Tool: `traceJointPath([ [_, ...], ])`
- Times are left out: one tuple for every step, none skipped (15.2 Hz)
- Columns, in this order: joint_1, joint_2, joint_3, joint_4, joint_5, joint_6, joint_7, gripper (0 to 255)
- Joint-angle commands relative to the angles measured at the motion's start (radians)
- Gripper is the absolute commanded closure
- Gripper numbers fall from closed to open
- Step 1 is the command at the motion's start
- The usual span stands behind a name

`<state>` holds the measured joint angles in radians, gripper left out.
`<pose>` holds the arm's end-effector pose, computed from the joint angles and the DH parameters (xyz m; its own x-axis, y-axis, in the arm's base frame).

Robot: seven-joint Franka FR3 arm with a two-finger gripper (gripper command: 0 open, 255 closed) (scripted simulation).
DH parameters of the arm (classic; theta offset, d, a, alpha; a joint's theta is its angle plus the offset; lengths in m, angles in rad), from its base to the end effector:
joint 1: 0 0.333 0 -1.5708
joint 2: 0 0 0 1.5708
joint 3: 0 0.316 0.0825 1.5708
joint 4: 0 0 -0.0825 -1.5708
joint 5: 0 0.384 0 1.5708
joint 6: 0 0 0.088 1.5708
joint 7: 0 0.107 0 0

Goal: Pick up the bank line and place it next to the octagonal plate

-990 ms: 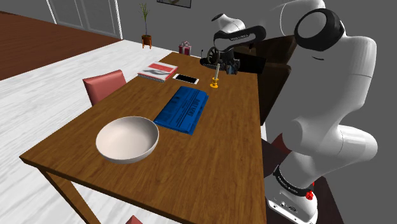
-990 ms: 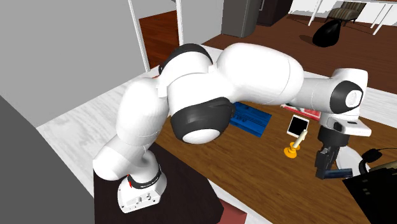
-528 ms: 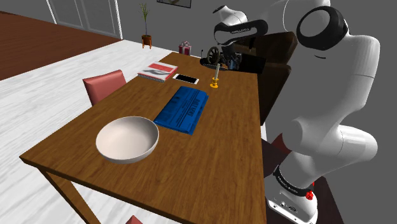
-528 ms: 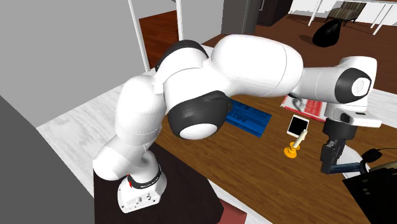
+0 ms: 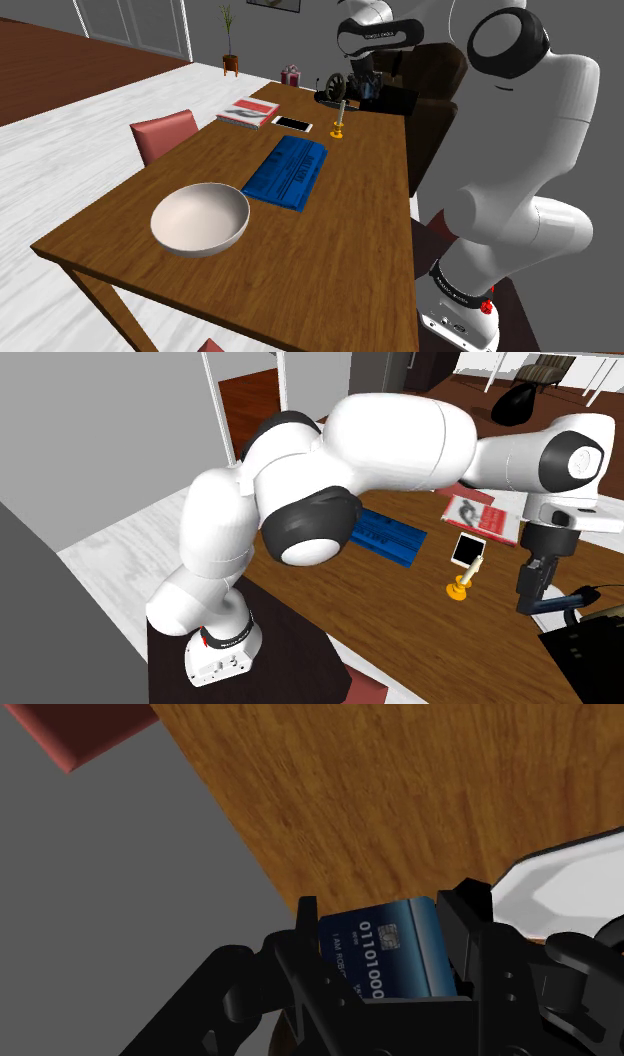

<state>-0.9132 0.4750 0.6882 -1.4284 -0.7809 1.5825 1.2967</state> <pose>0.5966 -0.2953 0.4642 0.1757 -0.9106 0.3741 -0.9439 -0.0478 0.3268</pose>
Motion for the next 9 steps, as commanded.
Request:
traceJointPath([
  [0.005, -0.004, 0.002, 0.022, 0.003, -0.022, -0.012, 255],
  [0.007, -0.005, 0.002, 0.034, 0.004, -0.032, -0.019, 255],
  [0.009, -0.005, 0.003, 0.043, 0.005, -0.040, -0.023, 255],
  [-0.027, -0.043, 0.007, -0.010, 0.021, -0.012, -0.033, 255],
  [-0.062, -0.081, 0.010, -0.059, 0.037, 0.015, -0.044, 255],
  [-0.096, -0.117, 0.013, -0.107, 0.054, 0.042, -0.058, 255],
  [-0.128, -0.153, 0.014, -0.152, 0.070, 0.069, -0.073, 255],
  [-0.159, -0.189, 0.013, -0.195, 0.087, 0.096, -0.090, 255],
  [-0.188, -0.224, 0.011, -0.236, 0.104, 0.123, -0.108, 255],
])
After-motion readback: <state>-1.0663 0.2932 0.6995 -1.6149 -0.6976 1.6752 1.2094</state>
